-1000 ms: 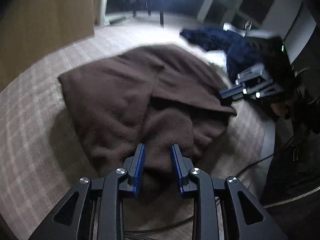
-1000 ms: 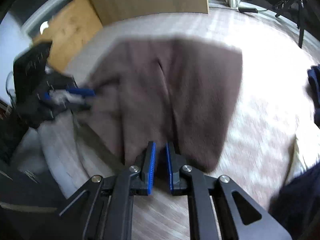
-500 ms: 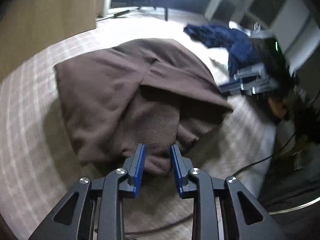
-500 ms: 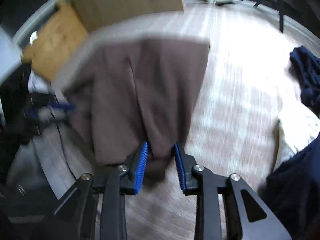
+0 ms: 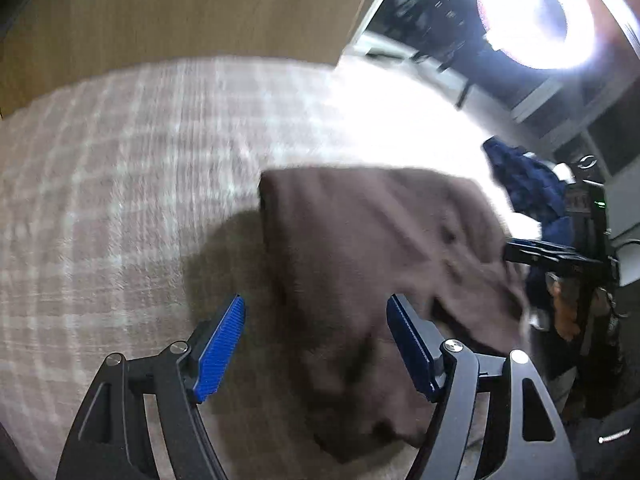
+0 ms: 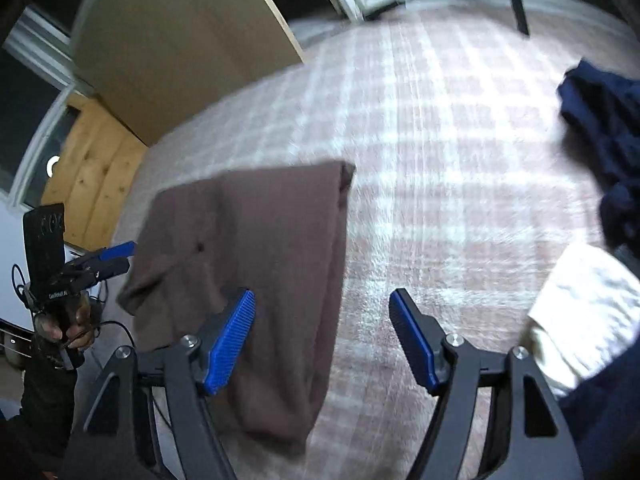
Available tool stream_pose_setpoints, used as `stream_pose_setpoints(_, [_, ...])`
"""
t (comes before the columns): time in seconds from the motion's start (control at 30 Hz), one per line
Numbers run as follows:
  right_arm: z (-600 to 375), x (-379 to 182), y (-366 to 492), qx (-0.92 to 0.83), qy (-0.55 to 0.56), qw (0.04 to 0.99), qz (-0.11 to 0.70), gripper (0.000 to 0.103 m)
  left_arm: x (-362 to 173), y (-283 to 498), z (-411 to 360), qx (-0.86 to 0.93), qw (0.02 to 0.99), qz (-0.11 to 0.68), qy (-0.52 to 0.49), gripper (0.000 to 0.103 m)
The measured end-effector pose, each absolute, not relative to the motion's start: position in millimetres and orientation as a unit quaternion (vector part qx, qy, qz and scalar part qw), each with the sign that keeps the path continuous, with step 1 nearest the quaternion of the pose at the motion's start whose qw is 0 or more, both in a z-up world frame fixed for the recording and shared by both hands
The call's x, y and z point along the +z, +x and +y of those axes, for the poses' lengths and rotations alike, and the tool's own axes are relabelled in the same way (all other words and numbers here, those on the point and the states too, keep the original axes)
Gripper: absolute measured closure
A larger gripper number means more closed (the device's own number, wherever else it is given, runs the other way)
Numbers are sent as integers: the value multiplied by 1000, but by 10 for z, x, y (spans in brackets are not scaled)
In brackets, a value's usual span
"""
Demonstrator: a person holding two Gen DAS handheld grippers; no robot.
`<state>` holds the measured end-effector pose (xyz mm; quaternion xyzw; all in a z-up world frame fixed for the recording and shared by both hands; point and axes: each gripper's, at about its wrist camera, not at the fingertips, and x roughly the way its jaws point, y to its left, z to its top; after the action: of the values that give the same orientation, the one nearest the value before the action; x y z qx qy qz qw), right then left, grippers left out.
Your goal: Fold clothes
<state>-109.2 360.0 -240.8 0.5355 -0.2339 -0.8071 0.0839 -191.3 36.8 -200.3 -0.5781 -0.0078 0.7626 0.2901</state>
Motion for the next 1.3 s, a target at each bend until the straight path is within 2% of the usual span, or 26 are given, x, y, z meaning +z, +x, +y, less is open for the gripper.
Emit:
stream_pose_setpoints(0.17, [3587,-2550,-1034,-799,535,115,-250,34,-2182,-1910,518,737,306,-7,-602,33])
stream_pose_setpoints(0.37, [3442,-2566,-1029,-804,535,157,-208,34,-2231,-1905,664,727,316,0,-610,32])
stream_pose_setpoints(0.4, [3412,-2573,-1020,-805,534,162,-203,38,-2212,-1892,675,728,315,3,-609,34])
stream_pose_setpoints(0.43, [3377,-2583,-1020,-805,532,167,-202,52,-2194,-1879,687,730,314,7,-607,35])
stream_pose_setpoints(0.5, [3290,-2609,-1046,-803,529,172,-215,55,-2185,-1875,696,733,317,6,-602,45])
stream_pose_setpoints(0.57, [3276,-2601,-1035,-802,525,181,-219,68,-2193,-1888,717,739,317,2,-594,51])
stream_pose_setpoints(0.63, [3260,-2594,-1034,-803,522,175,-228,72,-2189,-1895,722,746,316,-3,-586,56])
stream_pose_setpoints(0.7, [3286,-2529,-1057,-807,520,167,-224,77,-2162,-1889,697,754,314,-9,-577,67])
stream_pose_setpoints(0.73, [3275,-2483,-1047,-810,519,162,-221,78,-2147,-1879,680,756,315,-13,-573,69])
stream_pose_setpoints(0.9, [3179,-2151,-1000,-828,500,150,-206,81,-2033,-1837,585,760,339,-29,-555,76])
stream_pose_setpoints(1.03, [2940,-1785,-989,-848,475,140,-190,82,-1822,-1845,409,764,362,-32,-533,77])
stream_pose_setpoints(1.3, [2107,-1320,-1384,-866,438,161,-182,82,-1234,-2197,-594,809,342,-11,-477,77])
